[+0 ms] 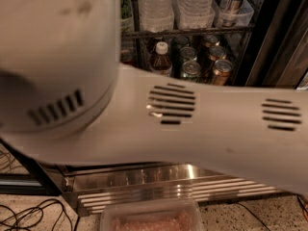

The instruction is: Pick green can from top shelf of fridge

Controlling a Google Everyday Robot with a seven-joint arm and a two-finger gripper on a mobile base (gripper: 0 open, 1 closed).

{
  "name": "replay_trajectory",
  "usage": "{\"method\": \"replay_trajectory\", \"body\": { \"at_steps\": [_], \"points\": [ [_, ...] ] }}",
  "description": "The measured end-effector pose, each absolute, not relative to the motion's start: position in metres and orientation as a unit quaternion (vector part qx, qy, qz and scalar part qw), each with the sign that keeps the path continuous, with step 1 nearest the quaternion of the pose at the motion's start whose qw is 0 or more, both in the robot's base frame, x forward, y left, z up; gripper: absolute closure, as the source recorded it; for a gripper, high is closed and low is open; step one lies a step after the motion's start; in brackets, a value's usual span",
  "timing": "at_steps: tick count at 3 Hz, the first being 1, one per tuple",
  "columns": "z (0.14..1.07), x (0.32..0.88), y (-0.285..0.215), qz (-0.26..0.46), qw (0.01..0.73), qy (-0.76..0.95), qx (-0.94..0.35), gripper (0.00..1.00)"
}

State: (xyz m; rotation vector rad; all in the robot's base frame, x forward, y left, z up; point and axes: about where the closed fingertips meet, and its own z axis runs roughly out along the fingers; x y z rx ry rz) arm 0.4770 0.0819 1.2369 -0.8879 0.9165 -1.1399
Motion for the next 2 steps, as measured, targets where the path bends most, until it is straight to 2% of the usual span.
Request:
{"method": "replay_trajectory", "body": {
  "at_steps": [1, 2],
  "points": [
    [1.224, 0.46, 0.07, -0.489, 0.698, 0.418, -0.314, 1.0],
    [1.215, 0.45, 0.081, -0.484, 0.727, 0.399, -0.28, 1.0]
  ]
}}
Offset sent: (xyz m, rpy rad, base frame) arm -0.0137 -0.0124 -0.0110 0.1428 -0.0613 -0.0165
